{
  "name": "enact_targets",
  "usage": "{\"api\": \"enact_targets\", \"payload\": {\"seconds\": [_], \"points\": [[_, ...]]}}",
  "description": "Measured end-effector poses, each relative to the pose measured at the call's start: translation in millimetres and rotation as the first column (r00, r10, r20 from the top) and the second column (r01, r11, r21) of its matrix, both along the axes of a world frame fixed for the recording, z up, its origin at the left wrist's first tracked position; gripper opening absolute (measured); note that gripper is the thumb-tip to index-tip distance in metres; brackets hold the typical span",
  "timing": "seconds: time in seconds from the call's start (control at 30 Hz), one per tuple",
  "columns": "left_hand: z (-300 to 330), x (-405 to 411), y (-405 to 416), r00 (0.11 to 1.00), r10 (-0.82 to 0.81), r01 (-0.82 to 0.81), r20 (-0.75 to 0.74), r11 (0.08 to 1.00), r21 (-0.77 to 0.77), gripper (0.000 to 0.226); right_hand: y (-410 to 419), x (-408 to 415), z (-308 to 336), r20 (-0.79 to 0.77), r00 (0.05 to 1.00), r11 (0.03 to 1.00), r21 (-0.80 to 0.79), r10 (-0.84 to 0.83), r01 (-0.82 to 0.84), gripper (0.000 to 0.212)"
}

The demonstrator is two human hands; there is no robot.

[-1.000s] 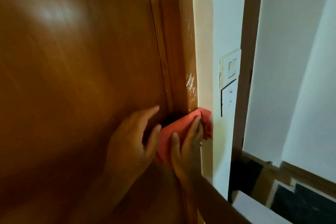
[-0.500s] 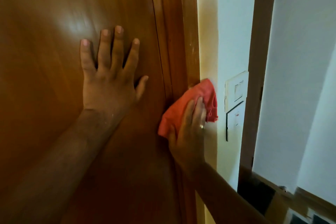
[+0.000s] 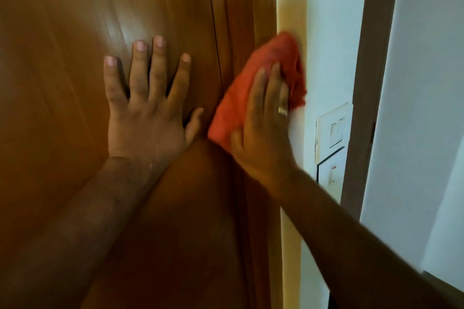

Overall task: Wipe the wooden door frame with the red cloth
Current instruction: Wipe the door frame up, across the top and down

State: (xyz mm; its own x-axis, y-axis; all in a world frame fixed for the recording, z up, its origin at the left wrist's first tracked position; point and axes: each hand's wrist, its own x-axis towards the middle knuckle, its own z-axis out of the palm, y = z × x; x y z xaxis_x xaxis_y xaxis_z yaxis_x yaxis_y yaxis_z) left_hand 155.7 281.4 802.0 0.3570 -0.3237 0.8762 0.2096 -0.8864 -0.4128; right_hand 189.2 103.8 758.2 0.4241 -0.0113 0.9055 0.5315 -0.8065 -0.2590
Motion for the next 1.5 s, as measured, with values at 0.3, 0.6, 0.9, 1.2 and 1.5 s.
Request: {"api": "enact_targets", "payload": {"seconds": [0.3,0.6,0.9,1.2,1.5], "points": [[-0.5,-0.4,-0.5,1.0,0.009,-0.009,0.021,1.0,0.004,0.079,-21.7,-23.9,-115.1,-0.219,0.976,0.987,-0.152,0.017,-0.052,0.1],[32.3,-9.6,-4.8,1.0,-0.014,0.014,-0.019,1.0,-0.008,0.074,-8.9,-15.8,-19.2,-0.16,0.986,0.993,-0.102,0.042,-0.059,0.101],[194.5,-25.8,31.5,0.978,0.074,-0.049,0.195,0.99,-0.132,0.081,-12.5,-3.8,177.6,0.093,0.994,0.995,-0.086,0.061,-0.053,0.095],[192.3,-24.3,28.1,0.979,0.099,-0.08,0.179,0.99,-0.113,0.08,-18.1,2.0,122.0,0.101,0.995,0.963,-0.268,0.015,0.013,0.09],[193.9,-26.2,31.3,0.98,0.12,-0.1,0.159,0.987,-0.128,0.082,-22.1,17.2,400.3,0.192,0.98,0.971,-0.223,-0.042,0.085,0.094]]}}
